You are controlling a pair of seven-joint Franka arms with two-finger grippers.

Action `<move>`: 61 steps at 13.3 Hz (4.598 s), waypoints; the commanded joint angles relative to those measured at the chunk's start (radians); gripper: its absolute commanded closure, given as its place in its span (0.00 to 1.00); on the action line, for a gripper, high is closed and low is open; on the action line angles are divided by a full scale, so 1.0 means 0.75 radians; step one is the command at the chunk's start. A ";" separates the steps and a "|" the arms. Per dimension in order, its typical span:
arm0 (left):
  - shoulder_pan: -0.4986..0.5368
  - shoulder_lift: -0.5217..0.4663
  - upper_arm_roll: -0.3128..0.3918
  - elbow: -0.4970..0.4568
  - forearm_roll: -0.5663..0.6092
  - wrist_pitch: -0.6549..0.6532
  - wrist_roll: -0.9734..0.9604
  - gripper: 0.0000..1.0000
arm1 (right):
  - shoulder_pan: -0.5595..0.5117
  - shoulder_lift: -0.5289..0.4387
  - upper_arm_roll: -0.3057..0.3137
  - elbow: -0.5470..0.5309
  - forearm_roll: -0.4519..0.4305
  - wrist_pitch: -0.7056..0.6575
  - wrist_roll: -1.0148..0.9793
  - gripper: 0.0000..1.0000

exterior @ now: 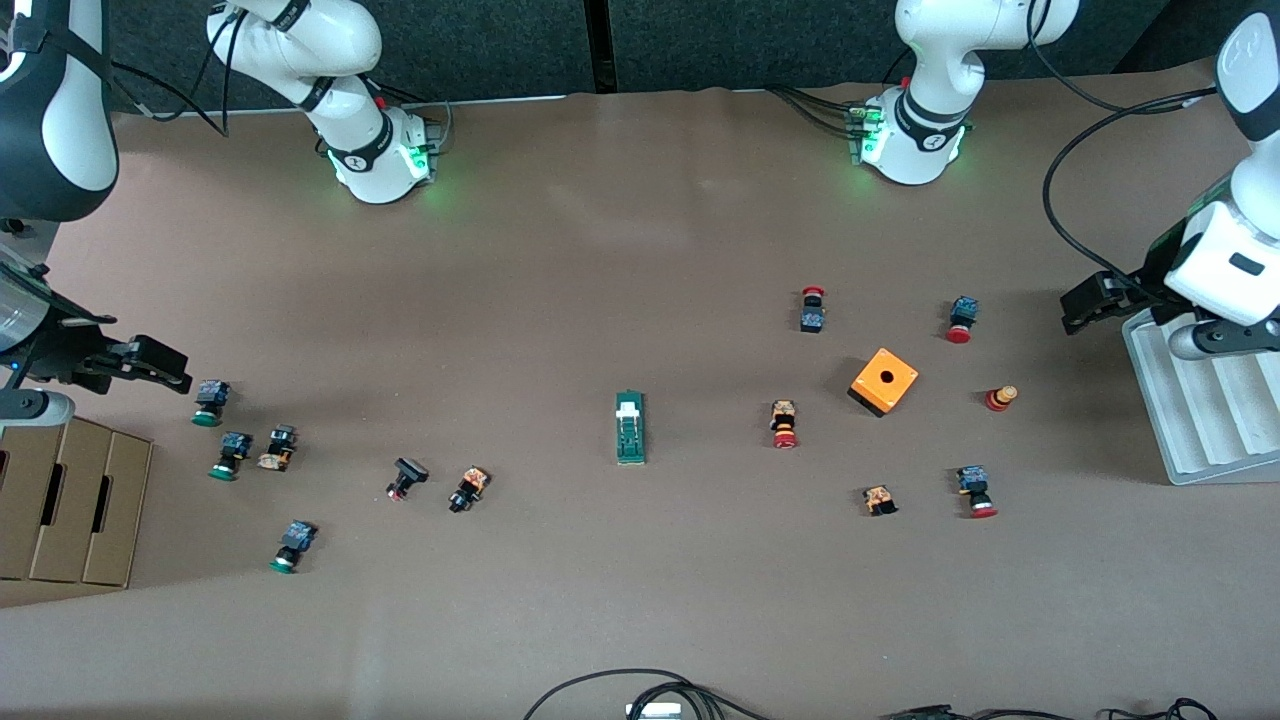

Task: Close load switch with both arms
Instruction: 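Move the left gripper over the green load switch, then lower the left gripper onto the green switch while the right gripper reaches in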

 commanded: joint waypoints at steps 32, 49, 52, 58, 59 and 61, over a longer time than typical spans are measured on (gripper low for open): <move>-0.549 0.492 -0.531 0.021 0.745 0.626 -1.867 0.00 | 0.091 0.082 -0.028 0.027 0.085 -0.022 -0.001 0.00; -0.811 1.071 -0.529 -0.063 2.229 0.747 -2.964 0.01 | 0.146 0.272 -0.026 0.063 0.230 0.072 -0.471 0.00; -0.860 1.163 -0.523 -0.016 2.359 0.674 -3.034 0.01 | 0.215 0.305 -0.022 0.063 0.234 0.133 -0.587 0.00; -0.979 1.288 -0.462 0.045 2.563 0.475 -3.201 0.01 | 0.375 0.354 -0.024 0.076 0.192 0.184 -0.824 0.00; -0.979 1.306 -0.462 0.043 2.624 0.471 -3.246 0.01 | 0.389 0.364 -0.024 0.078 0.181 0.189 -0.938 0.00; -0.979 1.323 -0.443 0.047 2.670 0.453 -3.255 0.03 | 0.387 0.382 -0.024 0.082 0.191 0.231 -1.145 0.00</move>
